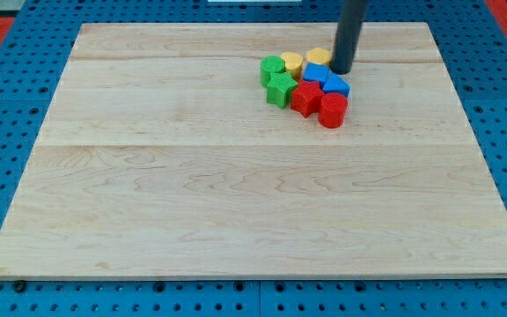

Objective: Adjust the yellow hexagon right to the yellow heart

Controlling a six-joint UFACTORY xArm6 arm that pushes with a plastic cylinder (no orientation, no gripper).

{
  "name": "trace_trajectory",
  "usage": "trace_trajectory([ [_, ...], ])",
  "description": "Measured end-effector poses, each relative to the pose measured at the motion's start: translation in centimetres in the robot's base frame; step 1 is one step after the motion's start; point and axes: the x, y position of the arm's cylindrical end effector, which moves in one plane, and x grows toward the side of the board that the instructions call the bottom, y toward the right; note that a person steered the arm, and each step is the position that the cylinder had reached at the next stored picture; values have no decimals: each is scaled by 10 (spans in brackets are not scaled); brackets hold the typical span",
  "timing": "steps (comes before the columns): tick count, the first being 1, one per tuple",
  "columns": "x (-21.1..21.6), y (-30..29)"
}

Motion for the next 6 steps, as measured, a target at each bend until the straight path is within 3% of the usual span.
trace_trajectory([
  [2, 3, 9],
  [3, -1, 41],
  [4, -42, 75],
  [6, -63, -27],
])
